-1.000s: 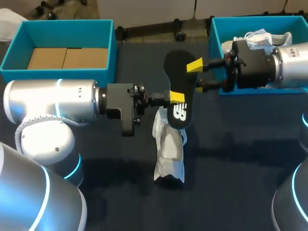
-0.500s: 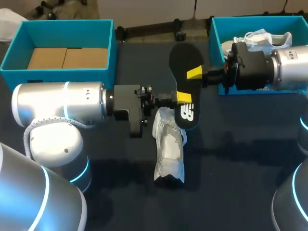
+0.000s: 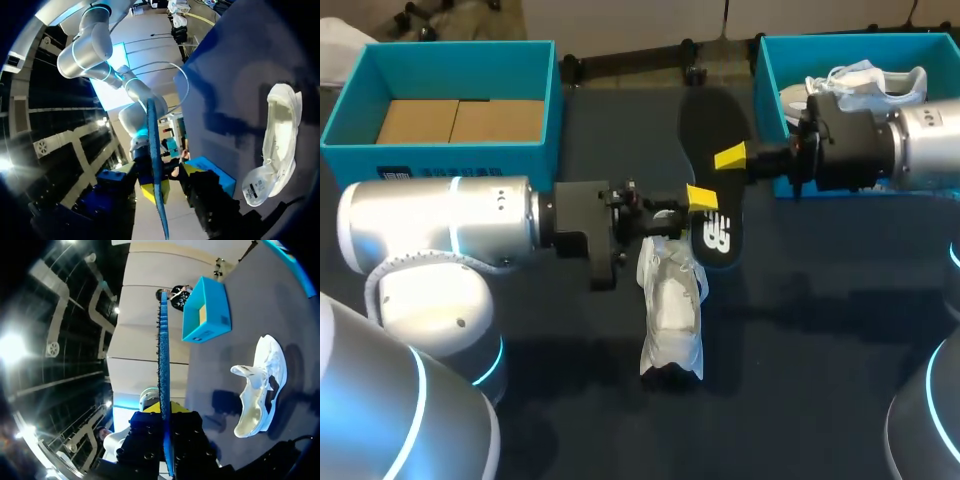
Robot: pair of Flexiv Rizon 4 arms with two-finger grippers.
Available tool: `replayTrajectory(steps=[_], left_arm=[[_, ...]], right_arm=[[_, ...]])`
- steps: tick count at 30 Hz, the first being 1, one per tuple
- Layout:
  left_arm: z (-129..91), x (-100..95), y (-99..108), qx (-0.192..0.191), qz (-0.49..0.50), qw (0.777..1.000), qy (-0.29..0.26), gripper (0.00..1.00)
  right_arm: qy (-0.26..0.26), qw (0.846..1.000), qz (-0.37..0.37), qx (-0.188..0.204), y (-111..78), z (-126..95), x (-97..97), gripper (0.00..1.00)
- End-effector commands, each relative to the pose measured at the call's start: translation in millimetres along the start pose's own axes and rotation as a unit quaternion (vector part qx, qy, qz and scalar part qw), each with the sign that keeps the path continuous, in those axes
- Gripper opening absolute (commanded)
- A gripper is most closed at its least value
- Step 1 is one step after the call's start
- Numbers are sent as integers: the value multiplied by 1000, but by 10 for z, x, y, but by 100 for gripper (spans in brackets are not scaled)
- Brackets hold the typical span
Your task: Take the shoe out of the shoebox, open the shoe tongue, remove and reinsert the insole, then place the shoe into the shoebox
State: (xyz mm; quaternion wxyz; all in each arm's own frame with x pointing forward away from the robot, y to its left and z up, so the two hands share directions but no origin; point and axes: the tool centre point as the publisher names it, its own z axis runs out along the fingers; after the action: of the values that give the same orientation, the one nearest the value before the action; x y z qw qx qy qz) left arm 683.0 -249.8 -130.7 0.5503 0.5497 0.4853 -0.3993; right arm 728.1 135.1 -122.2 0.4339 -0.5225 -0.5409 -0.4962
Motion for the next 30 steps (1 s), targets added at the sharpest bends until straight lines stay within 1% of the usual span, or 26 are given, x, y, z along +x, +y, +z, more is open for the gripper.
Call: replayTrajectory(steps=[1,2,4,8,10,14,17,22,26,29,30], left_arm=[[-296,-69,-12,5,-13,999,48,100],[-363,-50,-3,15,-21,997,68,100],[-451,-37,16,20,-26,996,87,100],[-579,-32,72,22,-41,991,126,100],[-635,-48,104,28,-45,988,148,100],[-712,-142,201,49,-56,977,199,100],[-730,-215,283,58,-64,969,229,100],[-728,-253,363,86,-60,953,285,100],[-709,-301,449,99,-70,941,316,100],[-686,-349,520,113,-71,927,351,100],[-686,-349,520,113,-71,927,351,100]], right_arm=[[-2,1000,6,1,-30,-62,-66,0],[-3,1000,9,2,-28,-66,-85,0],[-5,1000,13,3,-26,-75,-116,0],[-7,1000,20,2,-32,-96,-184,0],[-6,1000,23,2,-38,-98,-215,0],[-5,1000,28,3,-56,-81,-273,0],[-3,1000,30,3,-73,-66,-309,0],[1,1000,30,4,-95,-17,-345,0],[-1,999,31,8,-104,24,-370,0],[0,999,33,13,-99,69,-404,0],[0,999,33,13,-99,69,-404,0]])
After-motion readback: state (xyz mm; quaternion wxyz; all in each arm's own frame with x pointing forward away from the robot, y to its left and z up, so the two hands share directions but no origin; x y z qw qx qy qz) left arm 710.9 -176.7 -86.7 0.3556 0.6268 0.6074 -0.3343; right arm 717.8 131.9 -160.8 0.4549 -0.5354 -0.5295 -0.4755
